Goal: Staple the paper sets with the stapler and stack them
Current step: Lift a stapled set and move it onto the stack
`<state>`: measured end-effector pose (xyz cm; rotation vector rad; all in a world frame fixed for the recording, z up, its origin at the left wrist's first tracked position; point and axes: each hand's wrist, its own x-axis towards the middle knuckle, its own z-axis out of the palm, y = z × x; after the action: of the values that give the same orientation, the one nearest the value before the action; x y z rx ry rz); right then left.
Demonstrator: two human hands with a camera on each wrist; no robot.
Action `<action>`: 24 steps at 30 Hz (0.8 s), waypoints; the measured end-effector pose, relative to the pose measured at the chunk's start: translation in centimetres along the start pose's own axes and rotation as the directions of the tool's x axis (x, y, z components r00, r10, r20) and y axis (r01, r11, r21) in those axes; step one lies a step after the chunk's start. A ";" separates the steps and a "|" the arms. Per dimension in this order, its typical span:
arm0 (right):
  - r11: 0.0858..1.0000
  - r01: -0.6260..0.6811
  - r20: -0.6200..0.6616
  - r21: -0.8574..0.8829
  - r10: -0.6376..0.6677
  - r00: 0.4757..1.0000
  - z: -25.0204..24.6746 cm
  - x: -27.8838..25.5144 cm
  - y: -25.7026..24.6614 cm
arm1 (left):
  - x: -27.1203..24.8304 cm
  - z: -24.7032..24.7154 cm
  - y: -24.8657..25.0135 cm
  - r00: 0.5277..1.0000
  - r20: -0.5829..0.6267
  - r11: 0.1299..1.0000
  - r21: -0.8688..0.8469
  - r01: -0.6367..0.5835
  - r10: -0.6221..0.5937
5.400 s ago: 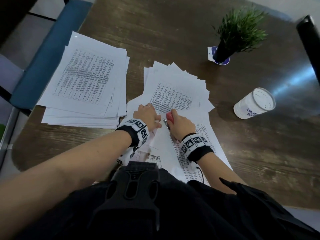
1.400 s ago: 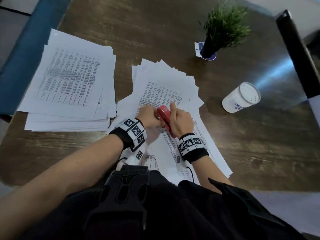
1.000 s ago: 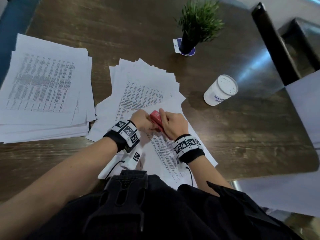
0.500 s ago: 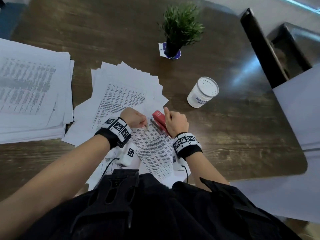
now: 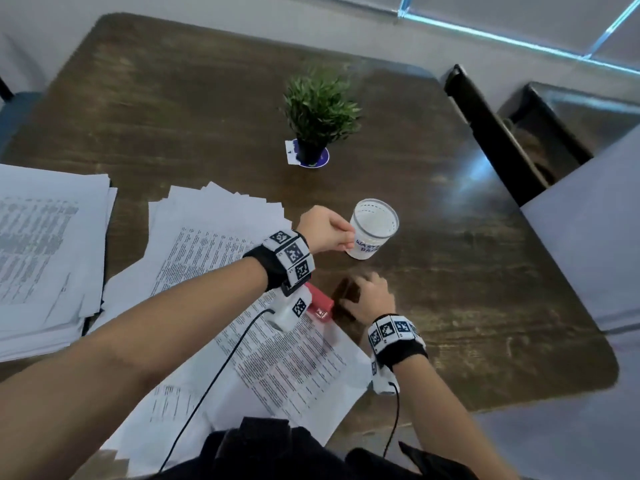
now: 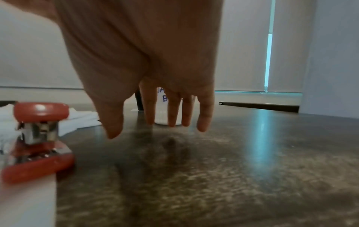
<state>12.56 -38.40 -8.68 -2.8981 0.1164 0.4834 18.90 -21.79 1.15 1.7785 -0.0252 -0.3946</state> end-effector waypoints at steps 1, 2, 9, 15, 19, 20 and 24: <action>0.999 0.029 0.044 -0.035 -0.027 0.999 0.3 0.2 0.3 | 1.1 0.7 0.8 1.000 -0.021 1.000 0.021 -0.011 0.011; 0.998 0.048 0.082 -0.039 -0.044 0.996 0.5 0.4 0.6 | 2.1 1.3 1.5 0.999 -0.041 0.999 0.036 -0.023 0.024; 0.996 0.079 0.082 0.045 -0.083 0.993 1.2 0.6 1.7 | 6.9 4.5 3.0 0.997 -0.059 0.975 0.218 -0.040 0.054; 0.984 0.091 0.020 0.152 -0.095 0.995 0.7 0.5 0.9 | 6.2 4.4 1.5 0.974 -0.158 0.960 0.252 -0.121 0.164; 0.877 0.231 0.018 0.420 -0.263 0.965 0.5 -0.7 -1.6 | 4.5 3.0 -1.4 0.925 -0.285 0.940 0.301 -0.163 0.252; 0.868 0.271 0.054 0.416 -0.321 0.946 0.5 -1.2 -2.3 | 4.1 2.5 -2.3 0.927 -0.284 0.935 0.320 -0.151 0.247; 0.905 0.274 -0.006 0.326 -0.288 0.958 0.8 -0.8 -3.0 | 2.5 0.2 -5.8 0.964 -0.210 0.911 0.408 -0.066 0.163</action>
<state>11.86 -35.25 -8.59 -2.5234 -0.2097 0.4270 20.03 -21.11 -5.04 2.2068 -0.0421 -0.0861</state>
